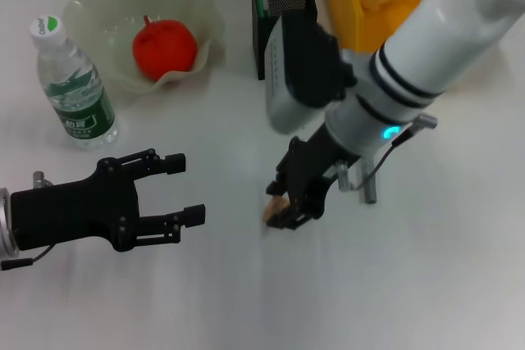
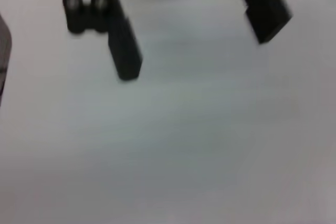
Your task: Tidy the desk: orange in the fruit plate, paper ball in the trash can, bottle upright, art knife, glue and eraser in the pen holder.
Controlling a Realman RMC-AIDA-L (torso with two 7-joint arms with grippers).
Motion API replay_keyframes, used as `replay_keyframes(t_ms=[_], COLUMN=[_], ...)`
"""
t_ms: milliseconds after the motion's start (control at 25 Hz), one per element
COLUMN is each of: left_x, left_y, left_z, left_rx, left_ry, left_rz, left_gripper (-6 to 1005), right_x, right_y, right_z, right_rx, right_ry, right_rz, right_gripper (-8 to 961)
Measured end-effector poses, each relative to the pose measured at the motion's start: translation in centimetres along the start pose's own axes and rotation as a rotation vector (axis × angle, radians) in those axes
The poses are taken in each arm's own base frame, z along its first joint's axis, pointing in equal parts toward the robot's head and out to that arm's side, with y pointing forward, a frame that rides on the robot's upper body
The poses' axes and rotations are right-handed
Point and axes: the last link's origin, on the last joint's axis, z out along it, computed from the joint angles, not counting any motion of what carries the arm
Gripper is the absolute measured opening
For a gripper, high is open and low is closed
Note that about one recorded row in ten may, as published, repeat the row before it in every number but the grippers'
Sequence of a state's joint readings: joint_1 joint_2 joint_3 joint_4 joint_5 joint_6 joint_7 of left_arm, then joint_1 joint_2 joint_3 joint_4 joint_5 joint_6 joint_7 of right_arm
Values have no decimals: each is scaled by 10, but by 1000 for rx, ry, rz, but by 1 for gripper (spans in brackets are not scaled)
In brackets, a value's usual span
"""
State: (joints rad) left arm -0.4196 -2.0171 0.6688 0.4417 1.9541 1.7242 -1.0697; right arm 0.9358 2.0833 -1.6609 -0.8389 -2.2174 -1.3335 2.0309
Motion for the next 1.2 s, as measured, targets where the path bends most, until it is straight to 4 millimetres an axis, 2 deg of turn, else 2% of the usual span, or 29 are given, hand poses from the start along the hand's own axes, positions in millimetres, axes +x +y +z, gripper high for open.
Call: replay_keyframes(t_ms=[40, 160, 200, 240, 280, 600, 880, 1120, 1200], left_x=[0, 0, 0, 0, 0, 0, 1, 2, 2], left_y=[0, 0, 0, 0, 0, 1, 1, 2, 2], left_z=[0, 0, 0, 0, 0, 1, 2, 2, 2], left_rx=[0, 0, 0, 0, 0, -6, -13, -19, -18], left_ry=[0, 0, 0, 0, 0, 3, 4, 9, 9], left_rz=[0, 1, 1, 1, 1, 4, 5, 3, 3], left_gripper=[842, 841, 841, 841, 841, 841, 841, 842, 841], right_x=[0, -3, -3, -2, -2, 0, -4, -5, -6], right_y=[0, -10, -18, -22, -22, -68, -91, -106, -111], right_z=[0, -21, -38, -46, -46, -117, -125, -110, -100], right_rx=[0, 22, 57, 79, 79, 349, 495, 555, 573], right_ry=[0, -54, -82, -99, -99, -277, -357, -358, -341], right_rz=[0, 58, 101, 121, 121, 332, 383, 404, 398], right_gripper=[461, 466, 468, 469, 471, 483, 494, 503, 506])
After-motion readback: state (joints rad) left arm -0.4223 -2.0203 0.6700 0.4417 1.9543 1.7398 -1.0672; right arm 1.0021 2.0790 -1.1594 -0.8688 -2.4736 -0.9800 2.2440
